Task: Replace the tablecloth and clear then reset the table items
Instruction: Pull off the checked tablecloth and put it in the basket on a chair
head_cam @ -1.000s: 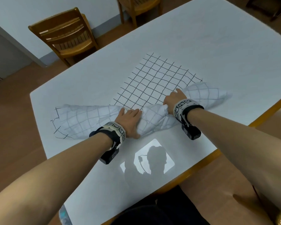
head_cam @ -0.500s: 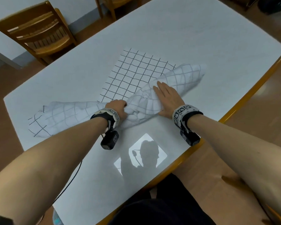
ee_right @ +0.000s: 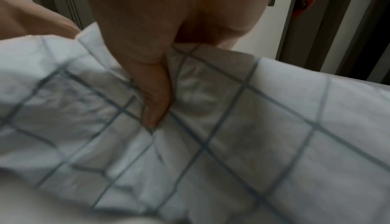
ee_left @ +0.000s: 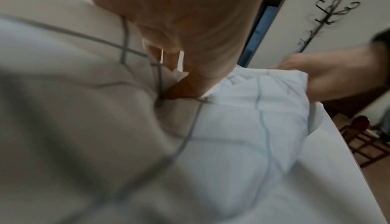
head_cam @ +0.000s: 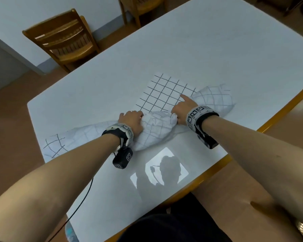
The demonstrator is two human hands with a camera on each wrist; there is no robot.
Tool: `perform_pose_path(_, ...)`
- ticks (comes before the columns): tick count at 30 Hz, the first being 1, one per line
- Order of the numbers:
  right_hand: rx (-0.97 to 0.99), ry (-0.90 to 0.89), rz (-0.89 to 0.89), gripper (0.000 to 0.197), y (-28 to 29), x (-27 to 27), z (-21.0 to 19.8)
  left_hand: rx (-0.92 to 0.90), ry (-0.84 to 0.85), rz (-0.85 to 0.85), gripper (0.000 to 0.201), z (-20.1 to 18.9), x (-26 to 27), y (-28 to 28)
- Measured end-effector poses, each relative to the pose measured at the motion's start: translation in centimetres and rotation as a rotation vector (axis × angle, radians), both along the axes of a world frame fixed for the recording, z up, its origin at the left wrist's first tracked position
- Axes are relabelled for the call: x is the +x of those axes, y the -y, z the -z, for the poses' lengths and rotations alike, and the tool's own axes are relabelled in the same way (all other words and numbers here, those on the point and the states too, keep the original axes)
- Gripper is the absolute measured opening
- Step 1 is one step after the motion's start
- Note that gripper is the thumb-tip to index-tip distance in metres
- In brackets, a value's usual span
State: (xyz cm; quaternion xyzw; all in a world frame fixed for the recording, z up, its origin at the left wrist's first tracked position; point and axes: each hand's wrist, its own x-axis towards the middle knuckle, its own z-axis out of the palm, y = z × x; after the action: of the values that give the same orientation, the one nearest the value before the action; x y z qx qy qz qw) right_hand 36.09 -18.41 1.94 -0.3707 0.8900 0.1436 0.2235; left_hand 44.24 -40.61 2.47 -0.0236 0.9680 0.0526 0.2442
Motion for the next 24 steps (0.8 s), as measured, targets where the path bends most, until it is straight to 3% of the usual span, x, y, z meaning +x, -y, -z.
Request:
perform_pose_path(4, 0.053, 0.051, 0.102, 0.013, 0.5, -1.8, -0.4, 0.031, -0.209, 0.085, 0.045, -0.5, 1.2, 0.7)
perform_pose_path(10, -0.201, -0.240, 0.294, 0.051, 0.2, -3.1, 0.0, 0.025, -0.138, 0.152, 0.078, -1.2, 2.7, 0.8)
perform_pose_path(16, -0.391, -0.335, 0.306, 0.079, -0.5, -1.0, 0.7, -0.095, -0.089, 0.084, 0.097, 1.8, 2.0, 2.0)
perform_pose_path(21, -0.261, -0.273, 0.312, 0.104, -2.3, 1.0, 1.4, -0.073, -0.063, 0.063, 0.082, 4.0, -1.2, 2.3)
perform_pose_path(24, -0.133, -0.243, 0.350, 0.104, -3.1, 1.4, 2.4, -0.038, -0.034, 0.034, 0.062, 5.0, -2.9, 2.7)
